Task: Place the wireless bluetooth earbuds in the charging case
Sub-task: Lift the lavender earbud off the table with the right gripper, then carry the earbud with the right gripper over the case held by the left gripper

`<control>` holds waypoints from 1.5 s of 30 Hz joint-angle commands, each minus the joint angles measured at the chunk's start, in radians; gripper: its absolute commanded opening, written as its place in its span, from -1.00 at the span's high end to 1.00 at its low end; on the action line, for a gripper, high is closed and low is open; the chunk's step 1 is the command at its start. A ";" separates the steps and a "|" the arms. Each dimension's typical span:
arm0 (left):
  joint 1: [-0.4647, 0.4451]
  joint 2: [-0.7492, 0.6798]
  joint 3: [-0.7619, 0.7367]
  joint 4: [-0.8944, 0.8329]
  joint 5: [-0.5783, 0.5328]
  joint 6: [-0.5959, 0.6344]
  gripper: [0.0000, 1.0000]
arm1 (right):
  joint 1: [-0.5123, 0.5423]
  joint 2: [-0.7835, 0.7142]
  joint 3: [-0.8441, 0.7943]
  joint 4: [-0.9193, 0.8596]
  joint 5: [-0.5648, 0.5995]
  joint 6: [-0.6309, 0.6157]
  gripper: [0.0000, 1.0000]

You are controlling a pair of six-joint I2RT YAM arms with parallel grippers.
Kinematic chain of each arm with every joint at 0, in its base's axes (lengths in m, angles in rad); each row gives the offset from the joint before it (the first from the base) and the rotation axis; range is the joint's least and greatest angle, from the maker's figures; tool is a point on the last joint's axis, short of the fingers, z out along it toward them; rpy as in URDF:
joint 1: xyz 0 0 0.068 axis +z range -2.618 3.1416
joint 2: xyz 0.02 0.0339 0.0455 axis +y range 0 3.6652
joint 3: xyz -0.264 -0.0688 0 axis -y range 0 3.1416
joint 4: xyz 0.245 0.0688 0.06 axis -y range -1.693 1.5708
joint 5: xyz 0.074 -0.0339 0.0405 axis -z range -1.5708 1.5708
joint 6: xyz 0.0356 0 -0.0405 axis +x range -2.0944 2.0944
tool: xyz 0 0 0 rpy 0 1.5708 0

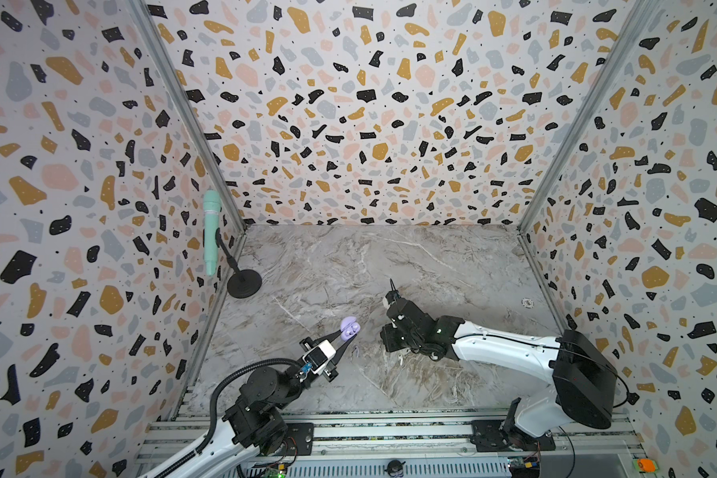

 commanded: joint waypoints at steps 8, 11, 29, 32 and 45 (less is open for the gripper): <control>-0.005 0.108 -0.025 0.237 -0.021 -0.210 1.00 | -0.007 -0.107 -0.001 0.022 0.033 -0.010 0.66; -0.005 0.111 -0.033 0.244 -0.054 -0.227 1.00 | -0.007 -0.123 0.011 0.027 0.033 -0.013 0.67; -0.005 0.201 -0.036 0.266 -0.138 -0.323 1.00 | 0.012 -0.222 0.074 0.067 0.044 -0.054 0.66; -0.005 0.210 -0.036 0.267 -0.130 -0.316 1.00 | 0.020 -0.242 0.075 0.092 0.043 -0.065 0.67; -0.006 0.221 -0.041 0.291 -0.107 -0.301 1.00 | 0.066 -0.317 0.043 0.242 0.023 -0.114 0.67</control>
